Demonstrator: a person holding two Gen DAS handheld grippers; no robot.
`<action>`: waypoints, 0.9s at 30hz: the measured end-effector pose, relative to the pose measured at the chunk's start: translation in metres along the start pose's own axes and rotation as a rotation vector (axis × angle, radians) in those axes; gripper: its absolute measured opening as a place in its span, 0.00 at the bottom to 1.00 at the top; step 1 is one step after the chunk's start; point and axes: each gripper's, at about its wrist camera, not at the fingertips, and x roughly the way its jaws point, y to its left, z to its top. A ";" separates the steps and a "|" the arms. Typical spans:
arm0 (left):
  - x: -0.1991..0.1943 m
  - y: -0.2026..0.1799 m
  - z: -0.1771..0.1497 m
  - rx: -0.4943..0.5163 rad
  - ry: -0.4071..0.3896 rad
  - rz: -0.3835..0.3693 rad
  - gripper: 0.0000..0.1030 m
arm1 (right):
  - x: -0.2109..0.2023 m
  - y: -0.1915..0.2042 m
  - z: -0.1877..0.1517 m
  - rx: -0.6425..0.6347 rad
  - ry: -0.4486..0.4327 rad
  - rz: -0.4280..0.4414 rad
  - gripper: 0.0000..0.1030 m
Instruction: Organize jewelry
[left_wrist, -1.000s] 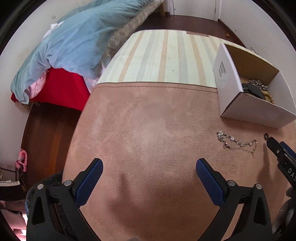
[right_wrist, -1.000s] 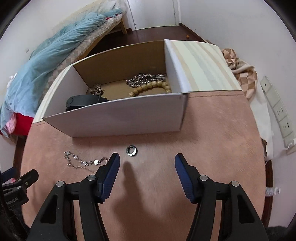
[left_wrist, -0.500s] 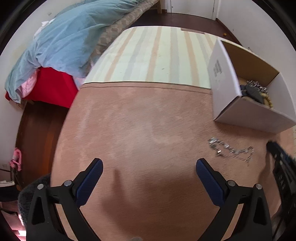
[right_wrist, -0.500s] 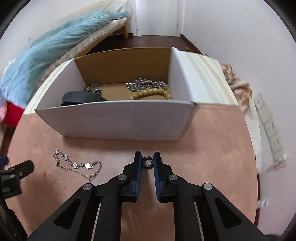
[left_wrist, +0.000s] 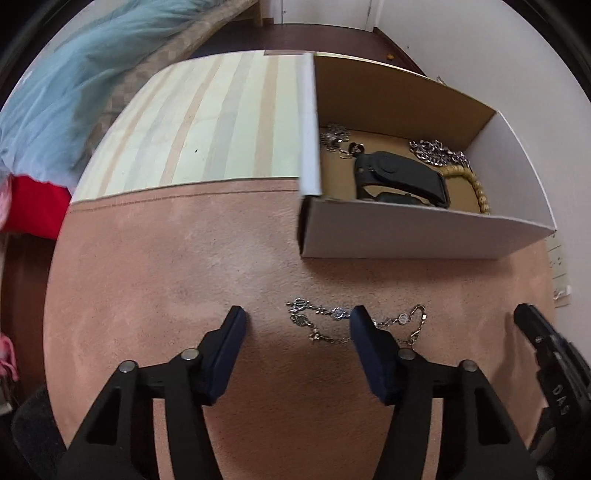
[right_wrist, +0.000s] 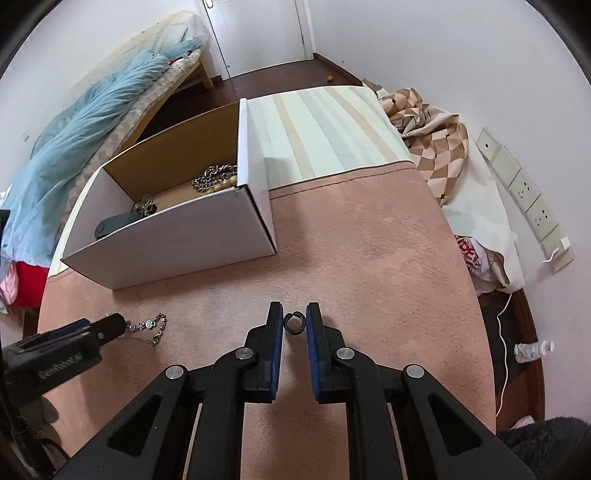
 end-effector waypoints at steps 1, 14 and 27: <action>-0.001 -0.004 -0.001 0.013 -0.012 -0.021 0.37 | 0.000 -0.001 0.000 0.000 0.000 -0.004 0.13; -0.053 0.012 -0.016 -0.028 -0.124 -0.112 0.10 | -0.028 -0.004 0.002 0.019 -0.034 0.052 0.13; -0.131 0.037 -0.005 -0.020 -0.220 -0.220 0.10 | -0.082 0.009 0.022 0.029 -0.090 0.181 0.13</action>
